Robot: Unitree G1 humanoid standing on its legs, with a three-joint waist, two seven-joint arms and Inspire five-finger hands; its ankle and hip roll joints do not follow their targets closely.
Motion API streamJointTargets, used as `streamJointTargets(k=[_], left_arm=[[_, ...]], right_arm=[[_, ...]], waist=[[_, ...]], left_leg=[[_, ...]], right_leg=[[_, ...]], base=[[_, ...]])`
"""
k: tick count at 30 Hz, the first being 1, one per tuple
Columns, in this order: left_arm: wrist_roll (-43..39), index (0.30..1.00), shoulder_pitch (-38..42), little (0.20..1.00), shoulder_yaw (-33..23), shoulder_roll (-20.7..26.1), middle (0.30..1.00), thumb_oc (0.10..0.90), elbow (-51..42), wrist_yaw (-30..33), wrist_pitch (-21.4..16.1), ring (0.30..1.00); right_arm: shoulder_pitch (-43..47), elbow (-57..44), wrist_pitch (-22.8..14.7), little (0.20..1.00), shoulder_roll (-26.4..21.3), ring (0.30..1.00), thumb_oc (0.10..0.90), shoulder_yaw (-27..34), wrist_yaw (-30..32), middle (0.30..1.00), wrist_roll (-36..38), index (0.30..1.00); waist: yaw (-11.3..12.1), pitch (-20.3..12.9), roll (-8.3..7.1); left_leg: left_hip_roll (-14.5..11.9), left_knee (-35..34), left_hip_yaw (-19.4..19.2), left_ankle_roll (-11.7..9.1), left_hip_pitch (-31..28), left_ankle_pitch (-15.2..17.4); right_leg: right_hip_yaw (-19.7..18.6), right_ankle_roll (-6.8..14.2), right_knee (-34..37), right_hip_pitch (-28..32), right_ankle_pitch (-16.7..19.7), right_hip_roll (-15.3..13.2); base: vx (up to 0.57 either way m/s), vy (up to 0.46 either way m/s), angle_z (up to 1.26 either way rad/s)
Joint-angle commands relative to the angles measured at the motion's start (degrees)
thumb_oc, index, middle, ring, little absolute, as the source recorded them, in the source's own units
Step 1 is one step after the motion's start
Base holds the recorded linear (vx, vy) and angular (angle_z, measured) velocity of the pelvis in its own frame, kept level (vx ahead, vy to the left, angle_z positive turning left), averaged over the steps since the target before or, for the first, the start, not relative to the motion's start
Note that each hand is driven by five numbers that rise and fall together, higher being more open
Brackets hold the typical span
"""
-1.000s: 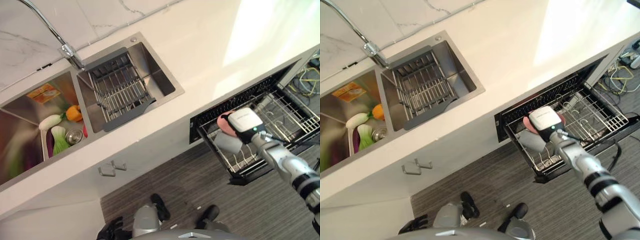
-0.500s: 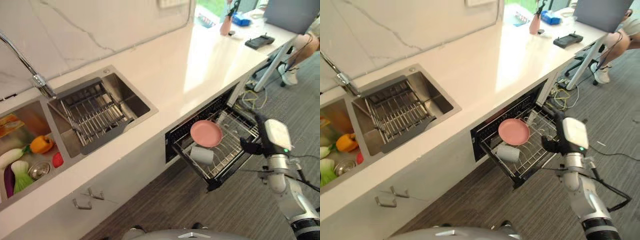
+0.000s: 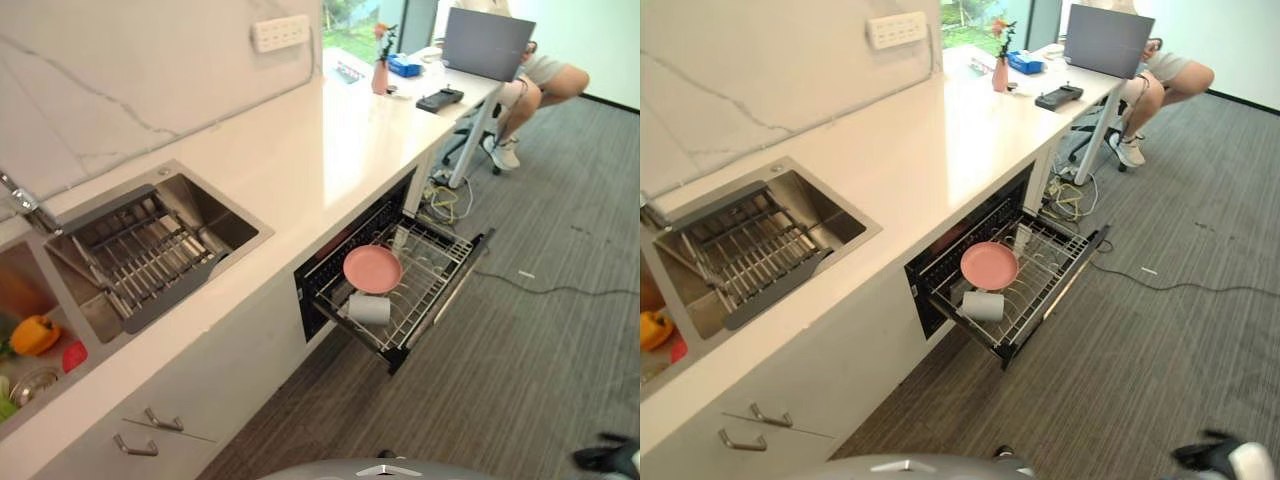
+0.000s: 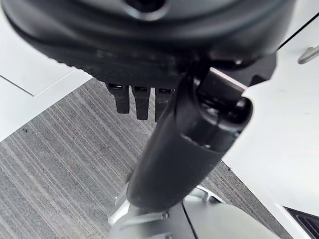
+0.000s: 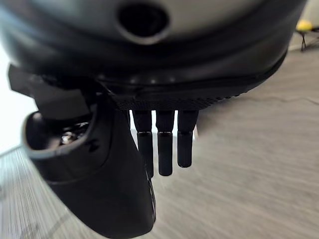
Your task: Place the dishes in the dishwasher.
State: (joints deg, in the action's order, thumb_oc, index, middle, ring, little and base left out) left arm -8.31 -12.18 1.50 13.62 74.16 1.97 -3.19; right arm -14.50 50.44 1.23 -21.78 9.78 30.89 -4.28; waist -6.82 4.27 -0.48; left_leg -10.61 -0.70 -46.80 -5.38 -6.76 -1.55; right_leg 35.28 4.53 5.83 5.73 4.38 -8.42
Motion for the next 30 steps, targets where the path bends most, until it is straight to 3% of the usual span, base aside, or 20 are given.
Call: streamJointTargets(k=[1,5,7,11,17,21,26,30], left_arm=[[-0.7,0.9,6.1,0.9,0.4,-3.9,0.9,0.8,-1.2,-0.6,-2.9,0.9],[-0.1,0.9,5.1,0.9,0.0,-2.4,0.9,0.8,-2.3,0.1,-3.1,0.9],[-0.2,0.9,4.9,0.9,-0.2,-2.3,0.9,0.8,-2.7,0.1,-3.1,0.9],[-0.7,0.9,3.1,0.9,0.2,-1.6,0.9,0.8,-3.5,0.0,-3.4,0.9],[-1.2,0.9,1.5,0.9,0.0,-0.8,0.9,0.8,-3.8,-0.5,-3.5,0.9],[-1.2,0.9,1.5,0.9,0.8,0.1,0.9,0.8,-4.0,-0.3,-4.1,0.9],[-1.6,0.9,1.9,0.9,1.2,1.2,0.9,0.8,-4.4,-0.3,-4.7,0.9],[-3.2,0.9,4.0,0.9,1.3,3.3,0.9,0.8,-5.9,-0.8,-5.5,0.9]], right_arm=[[9.3,-8.7,-6.4,0.3,-4.6,0.3,0.4,-2.4,-1.3,0.3,-3.1,0.3],[16.7,-10.4,-8.0,0.3,-4.9,0.3,0.4,-10.6,-4.7,0.3,-4.7,0.3],[18.3,-10.7,-8.2,0.3,-4.7,0.3,0.4,-11.6,-5.0,0.3,-4.5,0.3],[24.8,-9.0,-9.0,0.3,-3.8,0.3,0.4,-15.9,-5.7,0.3,-4.2,0.3],[31.3,-6.5,-10.4,0.3,-5.2,0.3,0.4,-12.9,-3.9,0.3,2.8,0.3],[38.0,-6.0,-10.6,0.3,-10.6,0.3,0.4,-12.7,-2.4,0.3,3.0,0.3],[44.1,-6.9,-10.8,0.3,-14.2,0.3,0.4,-16.8,-3.4,0.3,1.4,0.3],[52.6,-8.3,-12.4,0.3,-18.2,0.3,0.4,-24.4,-6.7,0.3,-0.8,0.3]], waist=[[3.2,0.9,2.49],[5.9,1.7,3.79],[6.1,2.0,4.1],[8.6,2.5,5.57],[10.8,3.2,6.37],[12.9,4.9,7.14],[14.3,6.5,6.92],[16.0,9.5,5.83]], left_leg=[[-4.0,-2.8,1.9,-2.6,-2.7,-7.0],[-4.3,-3.0,2.9,-3.1,-1.1,-8.3],[-4.4,-3.1,3.2,-3.3,-0.6,-8.6],[-5.1,-3.2,4.4,-3.9,0.5,-9.7],[-5.3,-3.2,6.0,-4.2,2.0,-10.4],[-5.5,-3.3,7.2,-4.3,3.6,-10.6],[-5.6,-3.3,7.7,-4.6,5.2,-11.0],[-6.2,-3.3,9.1,-5.2,8.5,-12.0]], right_leg=[[2.8,2.1,-1.6,-1.2,-1.0,-2.0],[4.0,1.8,-1.5,-1.2,-1.8,-1.7],[4.4,1.8,-1.5,-1.3,-1.9,-1.7],[5.9,1.3,-1.5,-0.9,-2.9,-1.4],[7.3,1.1,-1.5,-1.2,-3.2,-1.2],[7.9,1.2,-1.5,-2.2,-3.0,-1.5],[8.2,1.5,-1.6,-3.3,-2.4,-1.8],[8.0,2.4,-2.0,-7.0,-1.0,-2.5]], base=[[0.06,-0.038,0.03],[0.03,-0.029,0.22],[0.0,-0.011,0.26],[0.03,-0.017,0.36],[0.0,-0.005,0.24],[-0.04,0.009,0.21],[-0.02,0.01,0.08],[-0.06,-0.01,0.01]])
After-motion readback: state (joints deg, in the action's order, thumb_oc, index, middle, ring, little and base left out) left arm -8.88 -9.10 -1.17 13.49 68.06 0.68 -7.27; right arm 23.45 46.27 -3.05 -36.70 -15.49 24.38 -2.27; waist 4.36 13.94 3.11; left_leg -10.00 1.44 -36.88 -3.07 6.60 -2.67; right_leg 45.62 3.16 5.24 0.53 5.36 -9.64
